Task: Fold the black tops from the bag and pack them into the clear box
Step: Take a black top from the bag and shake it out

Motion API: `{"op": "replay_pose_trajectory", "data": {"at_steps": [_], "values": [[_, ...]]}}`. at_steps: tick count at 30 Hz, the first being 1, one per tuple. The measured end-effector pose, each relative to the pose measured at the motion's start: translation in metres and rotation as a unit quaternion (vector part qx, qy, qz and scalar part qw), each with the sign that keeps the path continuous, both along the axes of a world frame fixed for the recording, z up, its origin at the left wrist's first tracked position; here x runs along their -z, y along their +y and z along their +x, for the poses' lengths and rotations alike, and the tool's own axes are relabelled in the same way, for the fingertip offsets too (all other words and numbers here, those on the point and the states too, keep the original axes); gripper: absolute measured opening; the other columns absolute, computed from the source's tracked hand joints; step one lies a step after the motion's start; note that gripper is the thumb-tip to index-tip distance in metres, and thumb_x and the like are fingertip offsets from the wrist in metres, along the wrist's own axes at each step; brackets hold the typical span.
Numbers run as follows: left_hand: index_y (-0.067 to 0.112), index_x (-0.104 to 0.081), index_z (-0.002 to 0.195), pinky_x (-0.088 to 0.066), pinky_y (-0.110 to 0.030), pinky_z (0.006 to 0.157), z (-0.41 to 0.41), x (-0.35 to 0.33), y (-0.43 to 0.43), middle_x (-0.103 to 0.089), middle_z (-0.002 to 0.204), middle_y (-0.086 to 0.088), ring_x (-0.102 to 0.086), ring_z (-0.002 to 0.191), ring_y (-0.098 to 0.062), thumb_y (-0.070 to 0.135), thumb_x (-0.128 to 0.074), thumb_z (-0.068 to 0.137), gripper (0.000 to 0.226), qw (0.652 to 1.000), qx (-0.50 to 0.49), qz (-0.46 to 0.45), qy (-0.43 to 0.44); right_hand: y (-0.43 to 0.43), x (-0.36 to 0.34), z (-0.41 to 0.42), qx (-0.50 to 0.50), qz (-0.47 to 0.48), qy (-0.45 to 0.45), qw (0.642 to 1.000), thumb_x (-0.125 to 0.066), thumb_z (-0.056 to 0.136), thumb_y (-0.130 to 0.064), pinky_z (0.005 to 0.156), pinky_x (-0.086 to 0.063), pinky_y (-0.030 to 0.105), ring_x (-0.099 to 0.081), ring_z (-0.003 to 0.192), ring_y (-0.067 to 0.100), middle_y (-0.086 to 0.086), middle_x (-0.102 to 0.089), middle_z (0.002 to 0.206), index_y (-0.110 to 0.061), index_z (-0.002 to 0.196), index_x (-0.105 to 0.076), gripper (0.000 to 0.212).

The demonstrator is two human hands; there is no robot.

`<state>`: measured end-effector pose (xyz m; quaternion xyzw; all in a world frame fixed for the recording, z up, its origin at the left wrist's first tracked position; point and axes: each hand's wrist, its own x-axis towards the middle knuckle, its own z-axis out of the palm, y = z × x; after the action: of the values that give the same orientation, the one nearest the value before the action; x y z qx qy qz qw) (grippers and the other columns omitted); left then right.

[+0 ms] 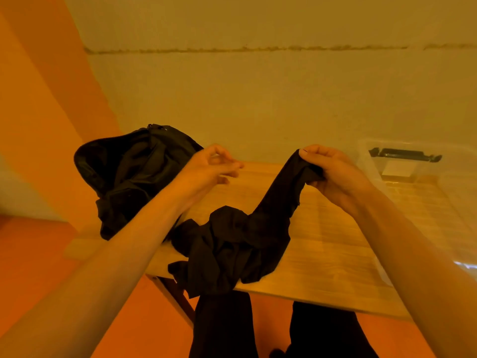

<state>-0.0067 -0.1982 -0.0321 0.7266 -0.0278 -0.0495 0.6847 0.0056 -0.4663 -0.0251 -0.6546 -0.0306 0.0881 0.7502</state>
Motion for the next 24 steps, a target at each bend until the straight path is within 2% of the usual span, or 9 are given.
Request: {"op": "replay_pose_trajectory", "data": {"at_steps": [3,5,7,11,15,17,19,22,24], "values": [[0.033,-0.058,0.123,-0.054,-0.032,0.093,-0.01,0.016,-0.028,-0.066,0.123,0.012,-0.064,0.109,-0.008,0.058,-0.079,0.071,0.062,0.958,0.117,0.259,0.037,0.003,0.003,-0.005,0.023,0.001,-0.007,1.0,-0.067,0.095,-0.019,0.052,-0.045,0.02,-0.06,0.064,0.009,0.001,-0.065,0.074,-0.014,0.084,-0.064,0.013],[0.034,-0.054,0.131,-0.051,-0.026,0.088,-0.018,0.036,-0.052,-0.058,0.126,0.016,-0.058,0.111,-0.005,0.067,-0.077,0.073,0.071,0.923,0.131,0.361,0.012,0.005,0.004,-0.007,0.044,-0.002,-0.013,0.999,-0.067,0.095,-0.02,0.041,-0.034,0.019,-0.046,0.05,0.008,0.002,-0.057,0.068,-0.011,0.092,-0.061,0.011],[0.03,-0.056,0.128,-0.048,-0.025,0.086,-0.025,0.052,-0.069,-0.054,0.122,0.014,-0.054,0.108,-0.005,0.07,-0.071,0.078,0.065,0.903,0.081,0.416,-0.077,0.004,0.0,-0.008,0.04,-0.006,-0.005,0.999,-0.072,0.089,-0.021,0.037,-0.028,0.017,-0.038,0.046,0.008,0.002,-0.052,0.066,-0.011,0.1,-0.061,0.019],[0.021,-0.064,0.104,-0.045,-0.021,0.079,-0.017,0.055,-0.077,-0.059,0.105,0.008,-0.058,0.098,-0.008,0.033,-0.059,0.101,0.013,0.907,0.003,0.381,-0.179,-0.009,-0.015,-0.01,-0.017,-0.07,-0.002,0.997,-0.076,0.083,-0.009,0.043,-0.036,0.017,-0.054,0.06,0.013,0.011,-0.062,0.077,-0.01,0.102,-0.067,0.022],[0.015,-0.061,0.1,-0.041,-0.015,0.069,-0.014,0.034,-0.074,-0.06,0.091,0.01,-0.057,0.082,0.005,0.022,-0.05,0.106,0.014,0.933,-0.02,0.302,-0.194,-0.024,-0.03,-0.006,-0.048,-0.242,-0.042,0.968,-0.079,0.082,-0.002,0.053,-0.046,0.022,-0.067,0.074,0.018,0.01,-0.075,0.087,-0.014,0.107,-0.07,0.03],[0.013,-0.054,0.1,-0.038,-0.019,0.058,-0.016,0.026,-0.069,-0.053,0.076,0.007,-0.052,0.061,0.0,0.023,-0.044,0.109,0.017,0.952,-0.049,0.237,-0.188,-0.027,-0.033,0.0,-0.022,-0.401,-0.094,0.911,-0.08,0.082,-0.004,0.06,-0.047,0.024,-0.067,0.079,0.018,0.005,-0.074,0.087,-0.016,0.099,-0.071,0.022],[0.023,-0.047,0.096,-0.039,-0.038,0.053,-0.014,0.021,-0.06,-0.044,0.068,-0.001,-0.044,0.054,-0.014,0.03,-0.038,0.11,0.018,0.958,-0.098,0.185,-0.197,-0.026,-0.032,0.006,0.008,-0.517,-0.143,0.844,-0.079,0.084,-0.009,0.064,-0.045,0.023,-0.067,0.087,0.018,0.001,-0.072,0.09,-0.02,0.091,-0.072,0.015],[0.026,-0.042,0.096,-0.035,-0.036,0.057,-0.012,0.011,-0.046,-0.039,0.071,-0.001,-0.038,0.059,-0.013,0.032,-0.034,0.111,0.019,0.944,-0.151,0.199,-0.214,-0.024,-0.032,0.009,0.031,-0.505,-0.155,0.849,-0.074,0.09,-0.018,0.06,-0.043,0.023,-0.065,0.08,0.017,0.004,-0.07,0.083,-0.016,0.091,-0.075,0.003],[0.022,-0.044,0.099,-0.033,-0.026,0.056,-0.014,0.0,-0.035,-0.043,0.07,0.004,-0.038,0.057,-0.009,0.031,-0.038,0.11,0.015,0.949,-0.12,0.2,-0.211,-0.023,-0.032,0.01,0.056,-0.488,-0.18,0.852,-0.072,0.092,-0.026,0.066,-0.045,0.032,-0.063,0.08,0.023,0.011,-0.07,0.084,-0.01,0.094,-0.077,0.016]]}}
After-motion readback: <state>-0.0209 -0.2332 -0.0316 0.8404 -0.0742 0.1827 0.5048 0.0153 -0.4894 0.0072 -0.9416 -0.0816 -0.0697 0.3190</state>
